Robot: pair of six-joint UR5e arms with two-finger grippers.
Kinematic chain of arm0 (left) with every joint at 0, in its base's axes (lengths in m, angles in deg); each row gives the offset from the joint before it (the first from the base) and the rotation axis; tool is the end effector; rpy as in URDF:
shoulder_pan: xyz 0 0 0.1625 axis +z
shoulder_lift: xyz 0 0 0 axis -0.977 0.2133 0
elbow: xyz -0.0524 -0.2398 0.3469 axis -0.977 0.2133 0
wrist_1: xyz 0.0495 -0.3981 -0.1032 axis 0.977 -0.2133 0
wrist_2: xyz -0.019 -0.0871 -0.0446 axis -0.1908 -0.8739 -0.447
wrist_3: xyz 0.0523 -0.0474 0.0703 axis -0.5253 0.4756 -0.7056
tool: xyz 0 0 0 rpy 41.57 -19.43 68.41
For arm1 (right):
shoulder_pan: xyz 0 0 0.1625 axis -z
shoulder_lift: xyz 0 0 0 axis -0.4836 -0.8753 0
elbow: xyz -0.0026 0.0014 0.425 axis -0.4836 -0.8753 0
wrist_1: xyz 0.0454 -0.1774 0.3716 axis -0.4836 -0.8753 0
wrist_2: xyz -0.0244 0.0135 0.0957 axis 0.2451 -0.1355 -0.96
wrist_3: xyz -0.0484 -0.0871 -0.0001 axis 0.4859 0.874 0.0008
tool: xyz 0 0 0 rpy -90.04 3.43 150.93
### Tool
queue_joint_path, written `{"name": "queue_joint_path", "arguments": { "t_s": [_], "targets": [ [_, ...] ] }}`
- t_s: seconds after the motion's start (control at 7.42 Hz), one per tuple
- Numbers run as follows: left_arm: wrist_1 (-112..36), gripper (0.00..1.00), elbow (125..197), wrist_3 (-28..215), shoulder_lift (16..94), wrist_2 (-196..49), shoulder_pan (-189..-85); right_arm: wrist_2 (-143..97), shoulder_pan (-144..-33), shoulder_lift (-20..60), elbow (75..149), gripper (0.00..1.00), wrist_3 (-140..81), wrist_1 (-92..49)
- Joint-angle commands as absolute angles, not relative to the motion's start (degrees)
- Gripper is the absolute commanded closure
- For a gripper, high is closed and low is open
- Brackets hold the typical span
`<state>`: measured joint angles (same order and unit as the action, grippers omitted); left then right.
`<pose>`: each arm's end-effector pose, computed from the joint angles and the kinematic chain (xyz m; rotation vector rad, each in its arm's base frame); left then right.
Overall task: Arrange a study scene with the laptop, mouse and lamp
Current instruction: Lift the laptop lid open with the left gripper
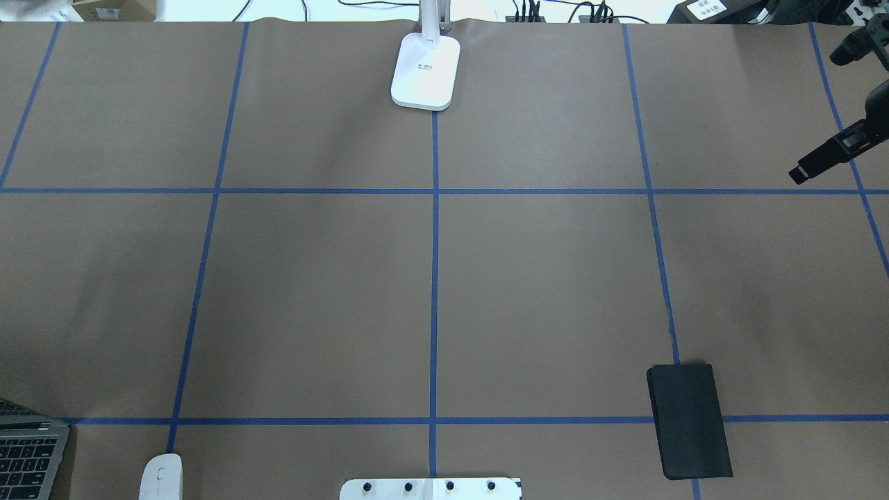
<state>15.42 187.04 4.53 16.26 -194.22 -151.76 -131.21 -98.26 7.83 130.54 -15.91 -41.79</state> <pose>0.0366 -0.3272 0.5993 0.1901 1.0113 1.2997 -0.1208 -0.5129 0.4194 0.2295 -0.7760 -0.4330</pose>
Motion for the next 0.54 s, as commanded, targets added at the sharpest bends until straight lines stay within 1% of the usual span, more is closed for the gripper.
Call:
{"name": "queue_joint_path", "arguments": {
  "t_s": [0.0, 0.27, 0.4],
  "targets": [
    [15.42, 0.54, 187.13, 2.95, 16.21, -193.93, -151.43, -131.2, -98.27, 7.69, 130.6, 0.0, -15.91, -41.79],
    [15.42, 0.74, 187.65, 2.95, 16.39, -193.93, -151.51, -131.2, -98.27, 7.69, 130.6, 0.0, -15.91, -41.79],
    [15.51, 0.81, 187.83, 2.87, 16.47, -193.93, -151.6, -131.2, -98.27, 7.6, 130.6, 0.0, -15.91, -41.79]
  ]
}}
